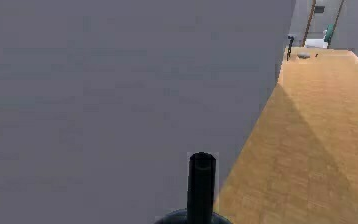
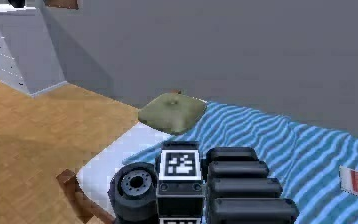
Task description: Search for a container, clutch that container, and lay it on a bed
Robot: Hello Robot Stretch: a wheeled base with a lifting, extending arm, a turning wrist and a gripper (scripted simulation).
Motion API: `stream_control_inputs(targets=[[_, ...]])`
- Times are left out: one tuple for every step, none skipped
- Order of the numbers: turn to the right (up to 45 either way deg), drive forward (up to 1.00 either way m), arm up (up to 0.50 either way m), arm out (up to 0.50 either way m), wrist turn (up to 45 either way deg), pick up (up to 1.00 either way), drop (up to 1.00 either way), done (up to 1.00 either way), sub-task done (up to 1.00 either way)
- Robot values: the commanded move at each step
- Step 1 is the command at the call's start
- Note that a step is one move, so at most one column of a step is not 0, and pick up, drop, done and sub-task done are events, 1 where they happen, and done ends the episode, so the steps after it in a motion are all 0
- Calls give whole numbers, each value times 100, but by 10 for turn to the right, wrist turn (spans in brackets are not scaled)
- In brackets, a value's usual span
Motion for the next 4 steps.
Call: stream_control_inputs(targets=[[360, 0, 0, 0, 0, 0, 0, 0, 0], [0, 10, 0, 0, 0, 0, 0, 0, 0], [0, 0, 0, 48, 0, 0, 0, 0, 0], [0, 0, 0, 0, 450, 0, 0, 0, 0]])
